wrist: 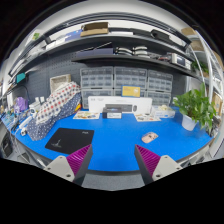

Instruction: Arrange mouse

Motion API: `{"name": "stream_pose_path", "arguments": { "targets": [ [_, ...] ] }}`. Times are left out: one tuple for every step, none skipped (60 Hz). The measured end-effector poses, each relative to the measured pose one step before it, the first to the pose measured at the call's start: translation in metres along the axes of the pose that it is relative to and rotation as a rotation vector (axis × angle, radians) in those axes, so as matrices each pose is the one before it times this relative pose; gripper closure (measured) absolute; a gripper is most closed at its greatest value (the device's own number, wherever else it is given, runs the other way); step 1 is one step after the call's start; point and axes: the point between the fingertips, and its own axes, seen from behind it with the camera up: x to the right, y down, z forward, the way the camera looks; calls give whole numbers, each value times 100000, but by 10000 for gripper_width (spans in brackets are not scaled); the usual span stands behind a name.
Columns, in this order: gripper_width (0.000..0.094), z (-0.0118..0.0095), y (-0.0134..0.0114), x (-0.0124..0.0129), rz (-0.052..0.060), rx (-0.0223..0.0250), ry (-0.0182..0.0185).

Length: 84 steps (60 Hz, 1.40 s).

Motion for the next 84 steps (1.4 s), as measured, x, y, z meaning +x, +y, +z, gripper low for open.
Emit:
{"name": "stream_pose_path", "arguments": {
  "targets": [
    [82, -50, 363, -12, -75, -376, 236],
    [81, -13, 298, 85, 90, -523, 45],
    [81, 50, 385, 118, 148, -509, 20],
    [81, 81, 411, 139, 130, -578, -20],
    [79, 98, 467, 164, 164, -646, 62],
    [82, 139, 506, 219, 178, -776, 150],
    [83, 127, 531, 265, 188, -832, 298],
    [83, 130, 524, 350, 289, -888, 417],
    [82, -99, 203, 412, 397, -1353, 491],
    [82, 216, 590, 385, 261, -863, 584],
    [83, 277, 637, 356, 236, -554, 704],
    [82, 167, 439, 473, 226, -714, 634],
    [82, 79, 241, 632, 181, -866, 585],
    [82, 330, 453, 442, 334, -179, 851],
    [84, 103, 174, 666, 128, -795, 654],
    [83, 262, 320, 590, 238, -643, 824],
    [83, 252, 335, 608, 253, -814, 900],
    [84, 290, 289, 615, 322, -866, 944],
    [83, 323, 263, 587, 433, -867, 857],
    [85, 331, 220, 579, 442, -781, 665],
    [84, 387, 149, 547, 348, -657, 545],
    [84, 424, 113, 529, 305, -515, 468],
    [85, 434, 74, 491, 259, -457, 519],
    [86, 463, 46, 530, 132, -402, 524],
    [87, 477, 22, 522, 47, -463, 545],
    [84, 471, -16, 523, -73, -505, 510],
    [84, 505, -29, 506, -133, -472, 507],
    [85, 539, -56, 498, -71, -503, 475],
    [88, 554, -74, 466, 32, -516, 405],
    [90, 584, -66, 403, 71, -524, 316],
    [93, 575, -99, 366, 132, -534, 277],
    [96, 603, -141, 359, 207, -493, 231],
    [97, 625, -155, 334, 278, -450, 127],
    [101, 661, -168, 249, 378, -418, 21],
    [105, 673, -207, 215, 372, -436, -49],
    [105, 671, -279, 199, 309, -390, -40],
    [106, 669, -264, 219, 291, -343, -57],
    [108, 674, -264, 185, 268, -416, -70],
    [109, 670, -257, 163, 236, -486, -95],
    [109, 683, -272, 111, 237, -455, -202],
    [109, 689, -270, 126, 201, -459, -326],
    [106, 681, -265, 73, 221, -455, -364],
    [107, 677, -230, 80, 248, -632, -442],
    [108, 689, -176, 26, 202, -714, -401],
    [108, 661, -205, 54, 73, -736, -349],
    [107, 639, -204, 52, 37, -697, -255],
    [108, 628, -171, 83, 8, -693, -171],
    [109, 591, -166, 76, 30, -744, -108],
    [109, 545, -185, 47, 107, -719, -100],
    [109, 511, -217, -1, 144, -690, -241],
    [108, 469, -242, -92, 142, -587, -541],
    [108, 476, -284, -120, 58, -450, -763],
    [110, 445, -295, -126, -29, -428, -776],
    [110, 441, -283, -110, -139, -245, -714],
    [109, 359, -296, -70, -269, -191, -569],
    [110, 390, -286, -77, -380, -173, -436],
    [109, 383, -243, -60, -411, -296, -399],
    [103, 383, -240, 65, -372, -669, -36],
    [100, 331, -243, 153, -636, -544, 224],
    [99, 318, -293, 39, -786, -2, -6],
    [105, 373, -322, -39, -576, -232, -464],
    [109, 300, -282, -64, -601, -70, -483],
    [114, 332, -316, -101, -140, -271, -673],
    [116, 351, -293, -81, -35, -115, -490],
    [118, 308, -475, 286, -243, -307, -862],
    [121, 317, -108, -397, 202, 53, 125],
    [121, 296, -236, -93, -50, -249, -77],
    [126, 287, -255, -68, -173, -296, -66],
    [130, 285, -233, -34, -259, -339, -60],
    [134, 252, -233, -58, -317, -366, -61],
    [138, 236, -214, -46, -287, -366, 40],
    [150, 235, -203, -88, -345, -291, -210],
    [163, 222, -202, -105, -417, -158, -350],
    [177, 244, -221, 14, -589, -199, -788],
    [198, 161, -158, -131, -578, -49, -383],
    [230, 163, -125, -125, -461, -90, -374],
    [259, 137, -194, -4, -473, -189, -236],
    [281, 99, -107, -61, -232, -41, -136],
    [300, 84, -86, -50, -140, -34, -47],
    [310, 66, -60, -72, -87, -59, -158],
    [320, 65, -67, -36, -110, -32, -54],
    [336, 56, -54, -36, -18, -80, -61],
    [347, 49, -52, 3, 37, -48, 85],
    [354, 151, -37, 38, -4, 178, -122]
  ]
}}
